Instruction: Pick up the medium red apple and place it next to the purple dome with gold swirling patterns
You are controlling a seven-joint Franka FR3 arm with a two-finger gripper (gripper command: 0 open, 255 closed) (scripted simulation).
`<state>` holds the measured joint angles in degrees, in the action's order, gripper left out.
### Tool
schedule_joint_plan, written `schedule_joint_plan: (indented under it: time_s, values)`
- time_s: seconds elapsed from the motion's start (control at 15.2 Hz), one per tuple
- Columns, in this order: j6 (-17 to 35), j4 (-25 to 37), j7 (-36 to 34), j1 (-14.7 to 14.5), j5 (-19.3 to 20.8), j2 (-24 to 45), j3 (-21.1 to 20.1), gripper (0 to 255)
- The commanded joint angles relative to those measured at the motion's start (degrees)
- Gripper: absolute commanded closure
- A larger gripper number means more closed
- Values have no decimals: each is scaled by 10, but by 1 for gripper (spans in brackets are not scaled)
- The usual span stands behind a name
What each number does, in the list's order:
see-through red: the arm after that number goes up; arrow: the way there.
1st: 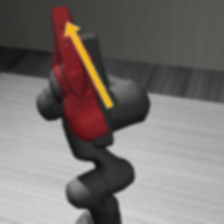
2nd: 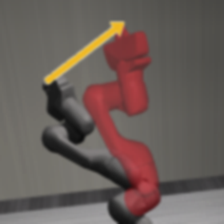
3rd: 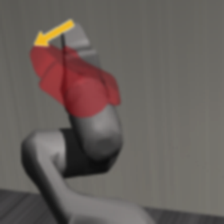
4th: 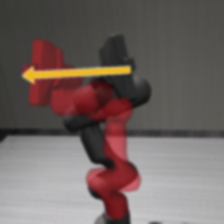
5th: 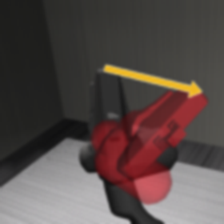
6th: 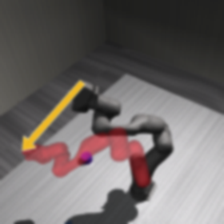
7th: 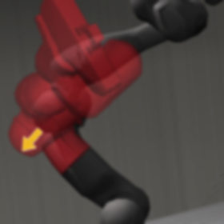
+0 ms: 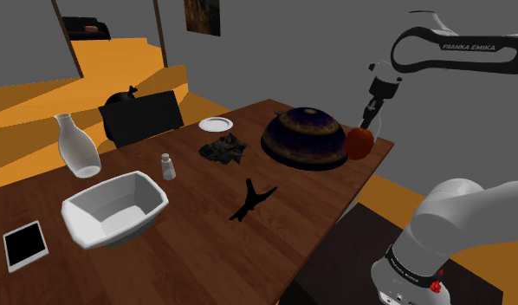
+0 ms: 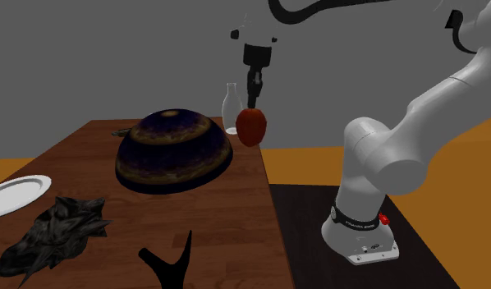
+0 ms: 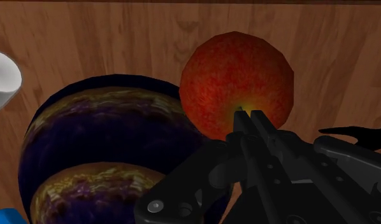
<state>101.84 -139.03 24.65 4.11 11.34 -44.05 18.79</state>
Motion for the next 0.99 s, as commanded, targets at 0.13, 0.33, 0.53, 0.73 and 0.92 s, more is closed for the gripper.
schedule_joint_plan:
  time_s: [0.13, 0.33, 0.53, 0.73, 0.92]
  values:
    - [30, -32, 0, 3, 5, -2, 6, 255]
    - [52, -55, 0, 5, 10, -3, 10, 255]
    - [75, -77, 0, 7, 14, -2, 15, 255]
    - [99, -98, 0, 9, 18, 1, 20, 255]
    - [124, -118, 0, 10, 23, 5, 26, 255]
